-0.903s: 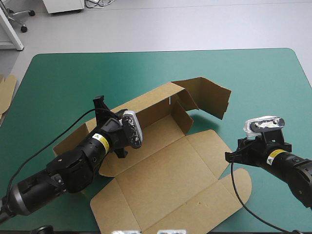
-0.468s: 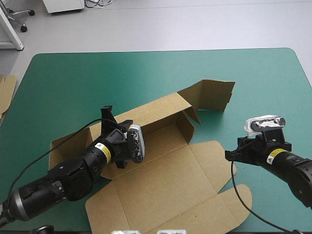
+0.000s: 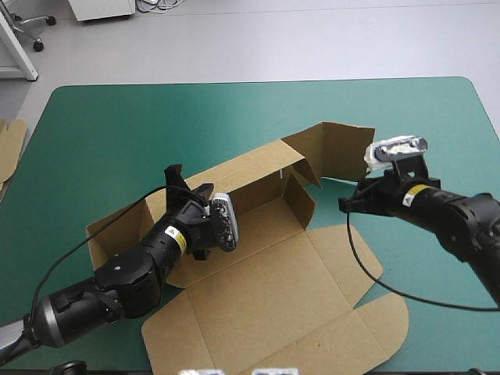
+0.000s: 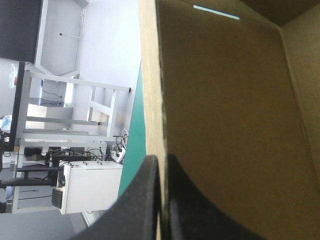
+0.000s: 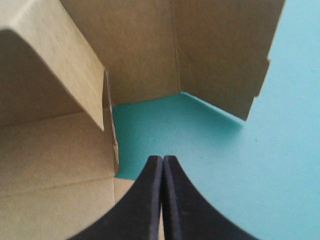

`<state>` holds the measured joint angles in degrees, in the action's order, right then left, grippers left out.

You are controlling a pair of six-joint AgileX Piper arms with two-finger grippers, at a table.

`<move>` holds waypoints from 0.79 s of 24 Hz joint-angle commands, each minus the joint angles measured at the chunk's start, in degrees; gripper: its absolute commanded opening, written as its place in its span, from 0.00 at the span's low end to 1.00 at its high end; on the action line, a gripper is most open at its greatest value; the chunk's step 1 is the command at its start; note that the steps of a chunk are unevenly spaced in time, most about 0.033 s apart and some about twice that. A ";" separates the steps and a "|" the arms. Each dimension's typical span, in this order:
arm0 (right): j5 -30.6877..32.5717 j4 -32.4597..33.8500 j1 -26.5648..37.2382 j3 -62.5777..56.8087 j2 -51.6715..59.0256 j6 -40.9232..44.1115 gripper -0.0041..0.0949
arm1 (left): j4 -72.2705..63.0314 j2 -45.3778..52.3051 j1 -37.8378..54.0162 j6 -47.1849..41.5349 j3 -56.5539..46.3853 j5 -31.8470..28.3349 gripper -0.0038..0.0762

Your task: Fold the box

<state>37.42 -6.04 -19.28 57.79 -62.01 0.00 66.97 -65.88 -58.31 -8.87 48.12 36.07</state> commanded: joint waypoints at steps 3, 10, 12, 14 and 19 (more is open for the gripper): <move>0.88 -2.60 -0.06 14.43 -7.41 -3.18 0.03 | -1.18 0.81 -0.36 -1.00 1.30 0.76 0.03; 10.34 -3.11 -0.06 32.31 -20.38 -4.07 0.03 | -4.92 0.81 -0.36 1.93 1.30 -0.75 0.03; 11.32 -3.11 -0.06 36.44 -23.50 -4.23 0.03 | -5.94 0.92 -0.46 2.93 1.30 -0.97 0.03; 11.55 -3.26 -0.06 39.47 -25.84 -4.23 0.03 | -6.31 1.22 -0.46 2.93 1.30 -1.15 0.03; 12.56 -4.13 -0.06 45.16 -32.06 -4.71 0.03 | -10.23 1.22 -0.46 5.51 1.30 -1.40 0.03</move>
<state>51.97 -8.85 -19.32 99.28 -94.08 -3.73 60.01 -65.41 -58.42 -3.20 48.23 35.53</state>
